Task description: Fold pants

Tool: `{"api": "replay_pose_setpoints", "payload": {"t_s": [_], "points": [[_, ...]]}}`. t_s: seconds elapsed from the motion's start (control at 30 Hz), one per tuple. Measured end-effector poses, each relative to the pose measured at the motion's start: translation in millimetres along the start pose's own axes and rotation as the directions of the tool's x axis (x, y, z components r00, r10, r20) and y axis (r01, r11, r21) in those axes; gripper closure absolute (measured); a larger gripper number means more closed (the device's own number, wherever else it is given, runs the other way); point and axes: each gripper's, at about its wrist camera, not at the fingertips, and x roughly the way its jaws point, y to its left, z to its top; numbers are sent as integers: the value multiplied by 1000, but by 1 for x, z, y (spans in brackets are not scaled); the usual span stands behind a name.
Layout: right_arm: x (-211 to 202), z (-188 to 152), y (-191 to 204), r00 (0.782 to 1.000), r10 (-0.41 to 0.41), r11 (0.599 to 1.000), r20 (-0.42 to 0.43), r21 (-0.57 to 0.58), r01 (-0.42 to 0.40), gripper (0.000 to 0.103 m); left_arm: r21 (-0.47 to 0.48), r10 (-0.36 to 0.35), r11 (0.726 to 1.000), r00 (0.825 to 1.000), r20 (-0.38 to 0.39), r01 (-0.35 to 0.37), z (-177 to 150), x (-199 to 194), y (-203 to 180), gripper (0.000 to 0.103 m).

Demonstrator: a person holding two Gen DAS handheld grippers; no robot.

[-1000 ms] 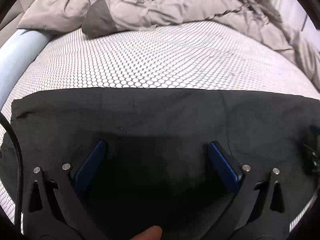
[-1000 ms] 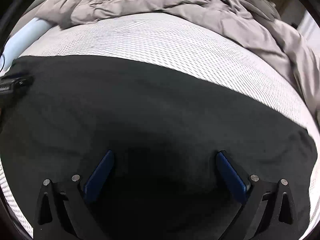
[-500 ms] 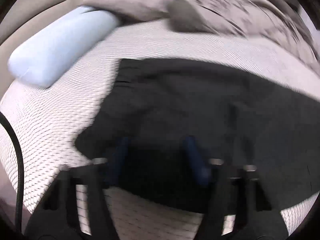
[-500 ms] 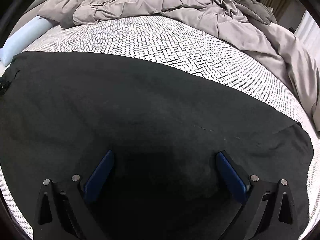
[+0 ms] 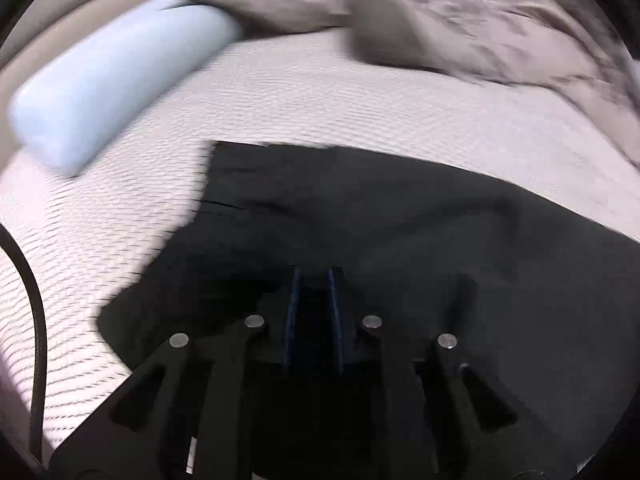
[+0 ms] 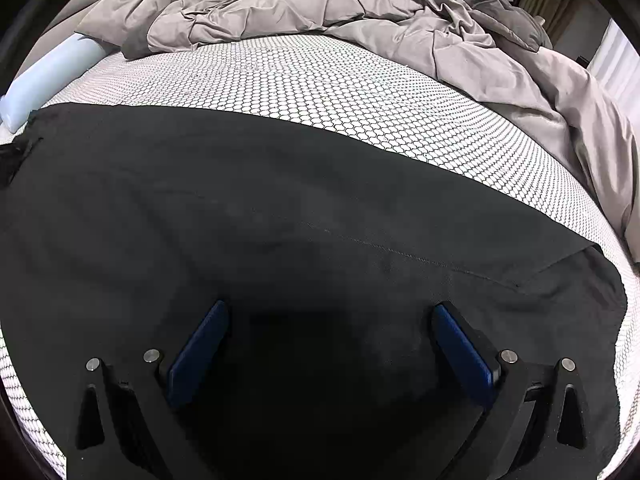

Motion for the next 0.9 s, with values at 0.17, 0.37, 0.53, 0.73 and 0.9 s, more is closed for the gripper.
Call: {"api": "replay_pose_setpoints", "payload": {"t_s": [0.17,0.37,0.53,0.73,0.9], "points": [[-11,-6,-5,992,-123,992,35,-14,124,1,-65,33,997,995,94,-27,-11,-34,-17,90],[-37,-23,-13,998,57,998,36,30,-58,1,12,-302,952,928,216,307,-43,-89,-104,22],[-44,-45,0,997,71,994,32,-84,-68,1,256,-573,800,817,61,542,-86,-123,-204,11],[-59,-92,-67,986,-153,988,72,-9,154,1,405,-622,682,774,-117,610,-151,-145,-280,3],[-78,-142,-186,899,-436,860,-36,277,428,0,541,-526,673,840,-131,505,-175,-126,-315,1]]}}
